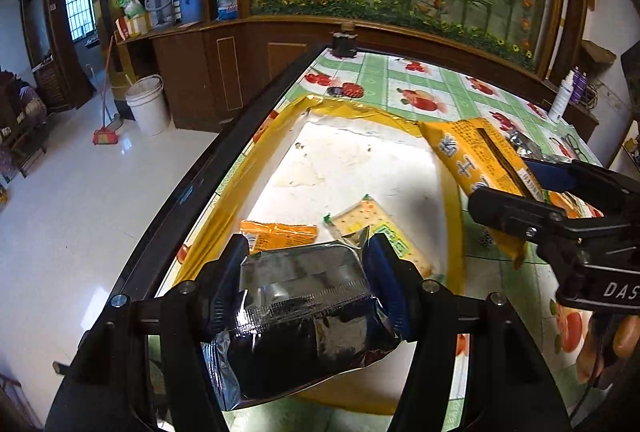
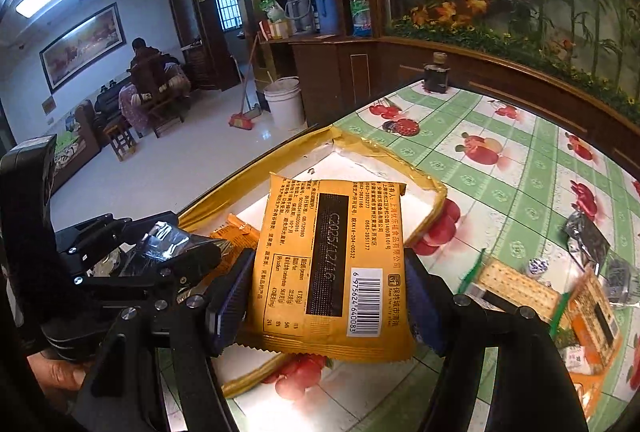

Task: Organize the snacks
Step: 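Carry both held bags into the white tray and open both tools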

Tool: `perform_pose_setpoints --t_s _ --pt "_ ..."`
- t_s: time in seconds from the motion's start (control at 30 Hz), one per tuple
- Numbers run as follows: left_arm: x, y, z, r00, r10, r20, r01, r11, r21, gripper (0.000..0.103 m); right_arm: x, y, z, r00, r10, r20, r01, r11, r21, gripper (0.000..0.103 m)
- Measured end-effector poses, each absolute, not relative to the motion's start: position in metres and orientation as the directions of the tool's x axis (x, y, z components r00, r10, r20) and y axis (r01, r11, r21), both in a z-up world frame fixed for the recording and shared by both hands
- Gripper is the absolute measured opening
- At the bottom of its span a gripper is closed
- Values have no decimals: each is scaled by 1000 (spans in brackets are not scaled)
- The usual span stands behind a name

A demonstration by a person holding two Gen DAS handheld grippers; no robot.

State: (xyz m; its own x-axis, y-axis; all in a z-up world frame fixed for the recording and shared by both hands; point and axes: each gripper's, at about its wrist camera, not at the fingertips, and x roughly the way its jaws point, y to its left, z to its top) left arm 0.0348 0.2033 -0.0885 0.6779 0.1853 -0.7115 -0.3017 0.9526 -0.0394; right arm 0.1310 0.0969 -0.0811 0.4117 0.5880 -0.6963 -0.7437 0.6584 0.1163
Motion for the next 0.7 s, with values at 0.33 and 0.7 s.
perform_pose_setpoints --t_s 0.33,0.7 --pt "65 217 -110 611 164 -775 -315 948 -47 62 185 146 -126 365 533 -764 -715 686 136 72" --pt "59 205 -107 611 248 -752 -326 944 46 73 194 142 -132 368 529 -765 -697 701 149 72"
